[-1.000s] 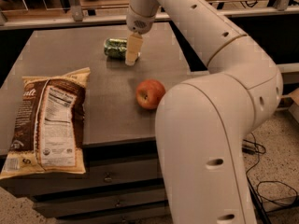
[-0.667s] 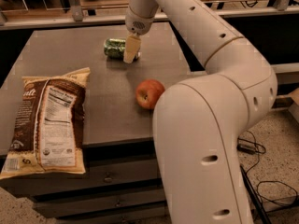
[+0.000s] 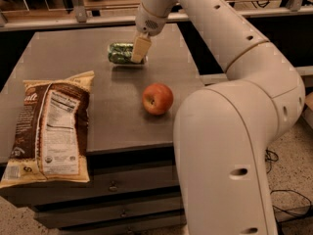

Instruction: Move green can near brown chip bag

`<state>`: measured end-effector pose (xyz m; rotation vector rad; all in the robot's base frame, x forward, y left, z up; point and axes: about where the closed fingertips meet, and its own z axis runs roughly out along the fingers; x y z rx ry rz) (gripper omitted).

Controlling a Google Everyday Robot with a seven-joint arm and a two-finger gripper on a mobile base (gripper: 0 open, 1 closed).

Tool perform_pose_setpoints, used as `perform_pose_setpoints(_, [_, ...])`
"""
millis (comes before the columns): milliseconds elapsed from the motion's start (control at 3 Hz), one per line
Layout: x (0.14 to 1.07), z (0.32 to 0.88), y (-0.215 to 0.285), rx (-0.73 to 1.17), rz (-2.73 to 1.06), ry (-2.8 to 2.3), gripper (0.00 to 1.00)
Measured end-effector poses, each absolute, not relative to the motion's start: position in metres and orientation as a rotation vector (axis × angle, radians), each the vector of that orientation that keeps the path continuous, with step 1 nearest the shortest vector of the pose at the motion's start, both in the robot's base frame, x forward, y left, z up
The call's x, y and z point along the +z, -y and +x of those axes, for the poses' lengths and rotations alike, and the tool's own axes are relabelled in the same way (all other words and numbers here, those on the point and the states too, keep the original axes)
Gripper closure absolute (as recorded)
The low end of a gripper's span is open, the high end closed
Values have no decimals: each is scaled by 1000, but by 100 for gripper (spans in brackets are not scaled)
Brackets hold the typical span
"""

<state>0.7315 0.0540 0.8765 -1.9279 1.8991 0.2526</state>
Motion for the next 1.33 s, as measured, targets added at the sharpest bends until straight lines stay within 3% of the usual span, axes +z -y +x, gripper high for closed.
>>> perform_pose_setpoints(333, [890, 698, -50, 308, -2003, -1805, 100])
perform_pose_setpoints(667, [885, 659, -52, 363, -2089, -1737, 100])
perform_pose_setpoints(1000, [863, 621, -61, 419, -2189, -1687, 77])
perform_pose_setpoints(1333, [862, 625, -62, 416, -2181, -1690, 54])
